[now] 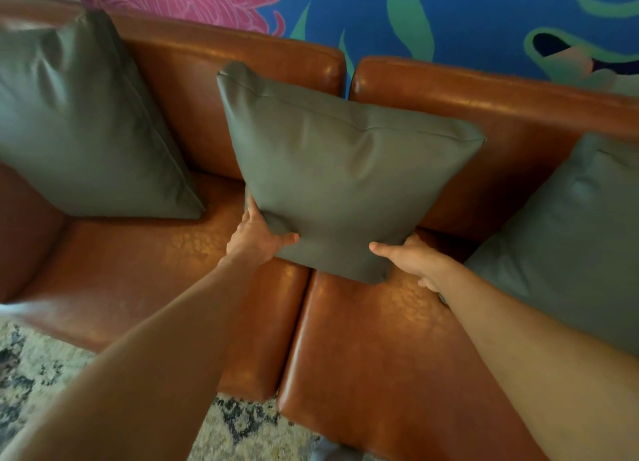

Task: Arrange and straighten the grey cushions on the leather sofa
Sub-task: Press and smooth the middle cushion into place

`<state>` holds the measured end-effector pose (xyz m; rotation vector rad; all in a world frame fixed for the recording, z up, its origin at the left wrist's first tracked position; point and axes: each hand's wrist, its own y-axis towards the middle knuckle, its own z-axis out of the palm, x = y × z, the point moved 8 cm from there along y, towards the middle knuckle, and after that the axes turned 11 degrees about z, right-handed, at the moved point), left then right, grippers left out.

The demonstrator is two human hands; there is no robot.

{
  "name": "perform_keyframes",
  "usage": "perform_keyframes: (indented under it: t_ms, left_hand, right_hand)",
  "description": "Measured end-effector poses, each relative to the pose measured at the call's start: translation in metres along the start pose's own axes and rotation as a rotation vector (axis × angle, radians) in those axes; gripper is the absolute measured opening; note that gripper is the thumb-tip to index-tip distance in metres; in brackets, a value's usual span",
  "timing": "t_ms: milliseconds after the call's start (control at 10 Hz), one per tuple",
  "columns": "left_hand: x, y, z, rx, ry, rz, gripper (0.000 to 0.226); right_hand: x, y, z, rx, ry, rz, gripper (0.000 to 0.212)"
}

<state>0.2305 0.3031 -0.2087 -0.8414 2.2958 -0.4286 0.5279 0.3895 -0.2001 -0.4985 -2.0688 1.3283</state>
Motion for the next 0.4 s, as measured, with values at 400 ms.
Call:
perform_keyframes:
  t_ms: [400]
  left_hand:
    - [-0.080,-0.068,-0.064,0.025,0.328,0.069,0.080]
  right_hand:
    - [0.017,-0.095,-0.041,-0.134,-0.330,-0.133,0.089]
